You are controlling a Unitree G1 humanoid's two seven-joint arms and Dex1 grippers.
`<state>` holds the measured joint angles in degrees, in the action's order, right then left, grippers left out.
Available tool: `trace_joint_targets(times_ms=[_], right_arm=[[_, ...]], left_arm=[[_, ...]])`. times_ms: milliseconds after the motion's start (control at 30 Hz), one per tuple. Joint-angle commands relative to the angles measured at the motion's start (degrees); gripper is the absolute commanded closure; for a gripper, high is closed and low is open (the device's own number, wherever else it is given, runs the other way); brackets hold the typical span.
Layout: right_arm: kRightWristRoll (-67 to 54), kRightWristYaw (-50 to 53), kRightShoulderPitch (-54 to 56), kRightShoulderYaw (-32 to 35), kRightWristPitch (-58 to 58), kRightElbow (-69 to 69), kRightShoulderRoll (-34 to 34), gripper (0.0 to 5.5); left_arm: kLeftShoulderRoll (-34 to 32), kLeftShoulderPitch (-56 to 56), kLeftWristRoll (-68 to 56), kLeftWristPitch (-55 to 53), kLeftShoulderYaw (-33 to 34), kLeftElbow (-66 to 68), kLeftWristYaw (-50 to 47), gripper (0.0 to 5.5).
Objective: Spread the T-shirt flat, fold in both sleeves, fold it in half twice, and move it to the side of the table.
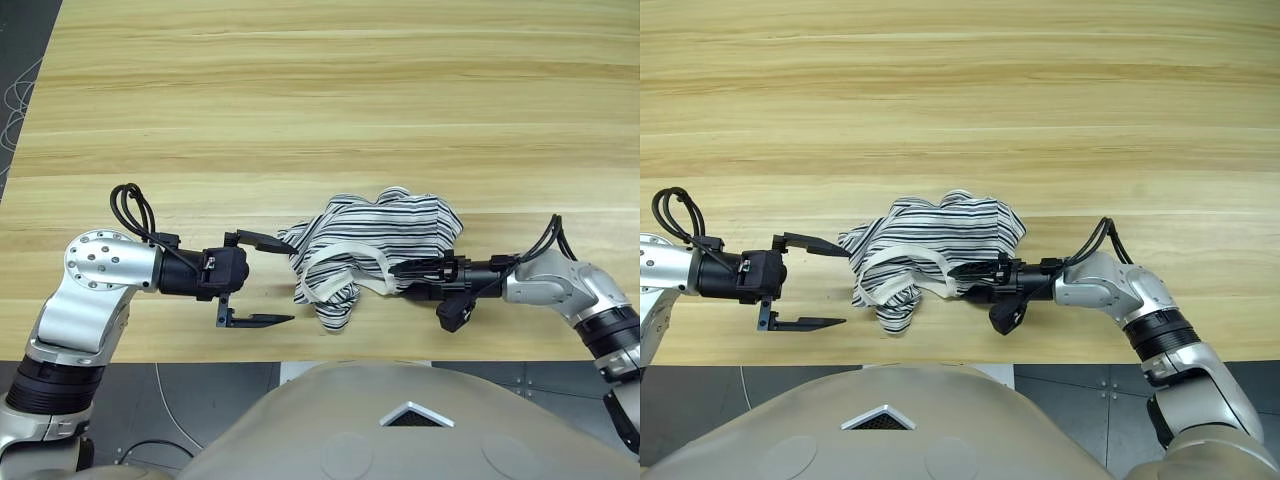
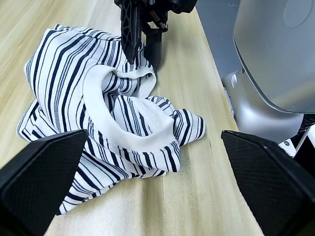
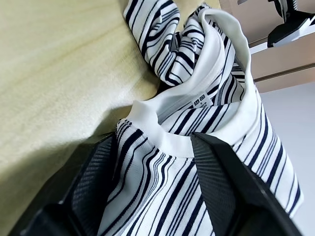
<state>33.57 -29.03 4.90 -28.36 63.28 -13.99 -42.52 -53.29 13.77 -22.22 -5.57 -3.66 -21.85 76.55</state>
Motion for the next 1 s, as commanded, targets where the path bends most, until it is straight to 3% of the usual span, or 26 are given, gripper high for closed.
trace_joint_targets(times_ms=[33, 500, 667, 833, 1000], right_arm=[[4.98, -1.51, -0.73, -1.29, -2.86, -2.26, -2.08, 2.78], [2.85, -1.52, -0.53, -2.87, -2.86, -1.45, -2.77, 5.39], [2.91, -0.69, -0.55, -2.44, -2.47, -1.25, -2.79, 5.39], [-10.81, -0.72, -0.69, -0.13, -4.78, 3.05, -1.89, 5.39], [-13.13, -2.24, -0.78, 0.54, -5.81, 3.66, -2.30, 5.39]], left_arm=[[-0.50, 0.14, 0.01, 0.35, 0.63, -0.74, -0.39, 0.45], [2.24, -1.24, 3.36, 1.83, -2.02, 5.48, -2.18, 0.45], [2.79, -2.13, 3.51, 1.45, -2.40, 5.43, -2.21, 0.45], [3.24, -1.71, 2.39, 0.24, -2.06, 4.53, -2.85, 0.45], [4.84, -0.75, 2.64, -0.42, -3.35, 3.55, -4.26, 0.45]])
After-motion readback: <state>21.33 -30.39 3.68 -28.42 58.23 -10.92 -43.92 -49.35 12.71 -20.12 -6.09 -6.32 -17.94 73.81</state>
